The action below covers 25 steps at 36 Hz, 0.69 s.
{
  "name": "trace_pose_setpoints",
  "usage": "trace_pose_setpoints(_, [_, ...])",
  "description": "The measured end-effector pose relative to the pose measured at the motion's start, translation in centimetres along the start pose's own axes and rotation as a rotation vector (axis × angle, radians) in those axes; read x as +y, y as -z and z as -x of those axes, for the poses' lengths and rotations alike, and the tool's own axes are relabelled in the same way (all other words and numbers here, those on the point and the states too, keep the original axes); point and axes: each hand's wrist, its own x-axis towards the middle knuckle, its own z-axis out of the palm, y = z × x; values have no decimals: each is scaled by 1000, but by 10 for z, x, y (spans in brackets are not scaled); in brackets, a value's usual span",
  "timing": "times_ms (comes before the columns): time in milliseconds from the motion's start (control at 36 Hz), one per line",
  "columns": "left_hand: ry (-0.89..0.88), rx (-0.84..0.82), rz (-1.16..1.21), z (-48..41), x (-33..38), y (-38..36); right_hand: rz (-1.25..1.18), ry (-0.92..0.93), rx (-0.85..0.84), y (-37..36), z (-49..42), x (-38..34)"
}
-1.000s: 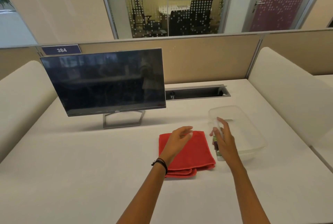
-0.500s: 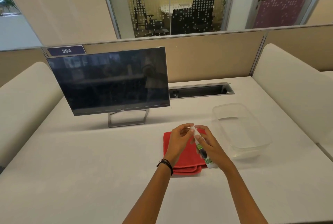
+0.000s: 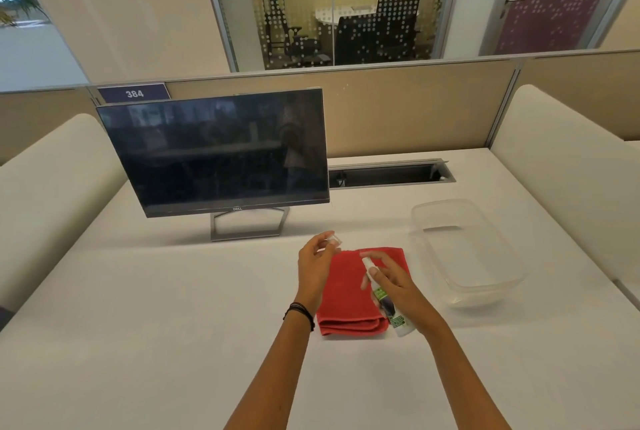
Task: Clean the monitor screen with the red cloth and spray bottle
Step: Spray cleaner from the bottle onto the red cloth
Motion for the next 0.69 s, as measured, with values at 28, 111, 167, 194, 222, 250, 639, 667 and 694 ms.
trace_pose_setpoints(28, [4, 17, -6, -2, -3, 5, 0, -15, -1, 0, 0, 2])
trace_pose_setpoints(111, [25, 68, -24, -6, -12, 21, -44, -92, 15, 0, 0, 9])
trace_pose_setpoints(167, [44, 106, -49, -8, -20, 33, -144, -184, 63, -1, 0, 17])
trace_pose_setpoints(194, [52, 123, -67, -9, -24, 39, -215, -236, 109, -1, -1, 23])
trace_pose_setpoints(222, [57, 139, -88, -9, -28, 45, -285, -288, 168, -1, -2, 29])
trace_pose_setpoints(250, [61, 157, -111, -9, -33, 51, -351, -339, 228, 0, -3, 36])
trace_pose_setpoints(639, [253, 32, -481, 0, -88, 105, -1052, -495, 399, 6, -6, 62])
trace_pose_setpoints(667, [246, 32, -520, 0, -89, 107, -1046, -502, 399, 7, -5, 62])
trace_pose_setpoints(694, [238, 24, -574, 1, -89, 110, -1035, -510, 394, 7, -5, 62])
